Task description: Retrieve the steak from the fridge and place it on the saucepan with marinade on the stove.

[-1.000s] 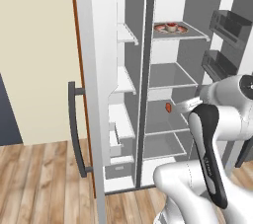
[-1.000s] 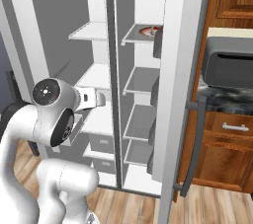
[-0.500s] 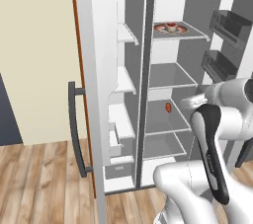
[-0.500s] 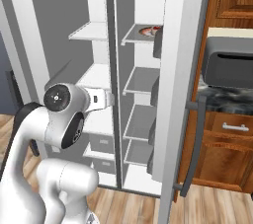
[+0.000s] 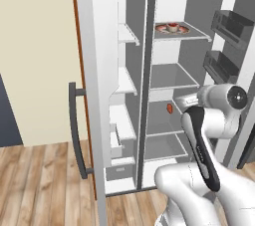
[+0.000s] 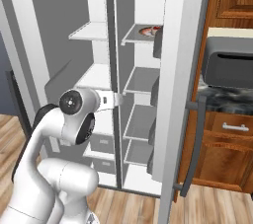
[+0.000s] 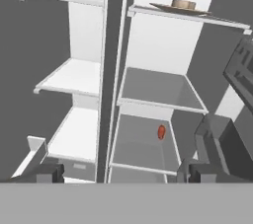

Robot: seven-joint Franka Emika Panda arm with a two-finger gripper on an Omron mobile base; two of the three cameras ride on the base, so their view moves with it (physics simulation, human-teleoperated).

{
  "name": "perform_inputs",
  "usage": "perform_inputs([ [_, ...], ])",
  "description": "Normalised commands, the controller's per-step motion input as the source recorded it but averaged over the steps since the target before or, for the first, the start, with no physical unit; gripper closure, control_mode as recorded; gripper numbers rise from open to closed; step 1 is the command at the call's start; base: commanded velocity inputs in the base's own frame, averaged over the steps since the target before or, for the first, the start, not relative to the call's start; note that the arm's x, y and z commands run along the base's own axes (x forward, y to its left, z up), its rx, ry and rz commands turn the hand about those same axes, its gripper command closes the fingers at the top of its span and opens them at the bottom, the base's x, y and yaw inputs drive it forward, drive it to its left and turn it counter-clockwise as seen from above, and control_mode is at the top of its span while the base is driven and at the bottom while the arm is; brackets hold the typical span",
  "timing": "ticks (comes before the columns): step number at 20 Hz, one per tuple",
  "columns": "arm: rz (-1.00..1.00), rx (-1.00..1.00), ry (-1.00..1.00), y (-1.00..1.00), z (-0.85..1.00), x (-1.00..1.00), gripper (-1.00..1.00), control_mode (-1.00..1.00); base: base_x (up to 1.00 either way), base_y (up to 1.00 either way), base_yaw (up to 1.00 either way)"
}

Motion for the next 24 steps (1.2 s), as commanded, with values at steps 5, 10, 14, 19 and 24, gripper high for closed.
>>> perform_inputs([
  [5, -0.25, 0.00, -0.14, 0.00, -0.17, 0.12, -1.00, -1.00, 0.00, 0.00, 0.00],
  [10, -0.38, 0.00, -0.06, -0.02, 0.00, -0.04, -1.00, -1.00, 0.00, 0.00, 0.00],
  [14, -0.42, 0.00, 0.00, -0.07, 0.00, -0.12, -1.00, -1.00, 0.00, 0.00, 0.00],
  [19, -0.32, 0.00, 0.01, -0.33, 0.00, -0.02, -1.00, -1.00, 0.00, 0.00, 0.00],
  [24, -0.22, 0.00, 0.00, -0.59, 0.02, -0.05, -1.00, -1.00, 0.00, 0.00, 0.00],
])
